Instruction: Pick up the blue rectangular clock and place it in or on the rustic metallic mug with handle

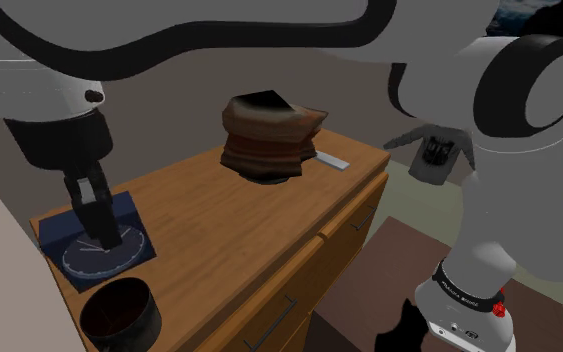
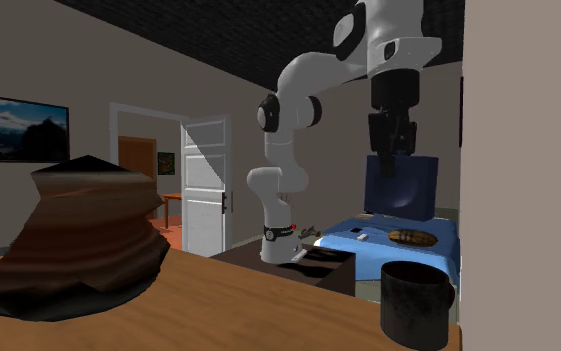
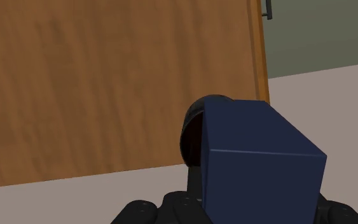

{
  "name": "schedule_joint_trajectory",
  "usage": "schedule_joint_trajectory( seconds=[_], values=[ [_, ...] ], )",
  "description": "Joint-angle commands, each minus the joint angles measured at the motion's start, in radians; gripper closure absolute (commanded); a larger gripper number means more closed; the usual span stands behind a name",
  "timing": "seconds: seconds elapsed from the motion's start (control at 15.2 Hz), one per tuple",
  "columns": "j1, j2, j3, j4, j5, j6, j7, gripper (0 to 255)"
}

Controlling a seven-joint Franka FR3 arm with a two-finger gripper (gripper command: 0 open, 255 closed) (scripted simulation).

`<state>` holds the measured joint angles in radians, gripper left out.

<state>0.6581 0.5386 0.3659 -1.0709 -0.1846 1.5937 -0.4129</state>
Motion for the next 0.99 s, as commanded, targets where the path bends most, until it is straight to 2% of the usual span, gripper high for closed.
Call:
schedule_joint_trajectory(
  seconds=[0.0, 0.4, 0.92],
  values=[
    [0.068, 0.104, -0.003, 0.173, -0.031, -0.071, 0.032, 255],
    [0.041, 0.065, -0.001, 0.023, -0.02, 0.038, 0.038, 255],
    [0.02, 0.046, 0.0, -0.116, -0.017, 0.157, 0.046, 255]
  ],
)
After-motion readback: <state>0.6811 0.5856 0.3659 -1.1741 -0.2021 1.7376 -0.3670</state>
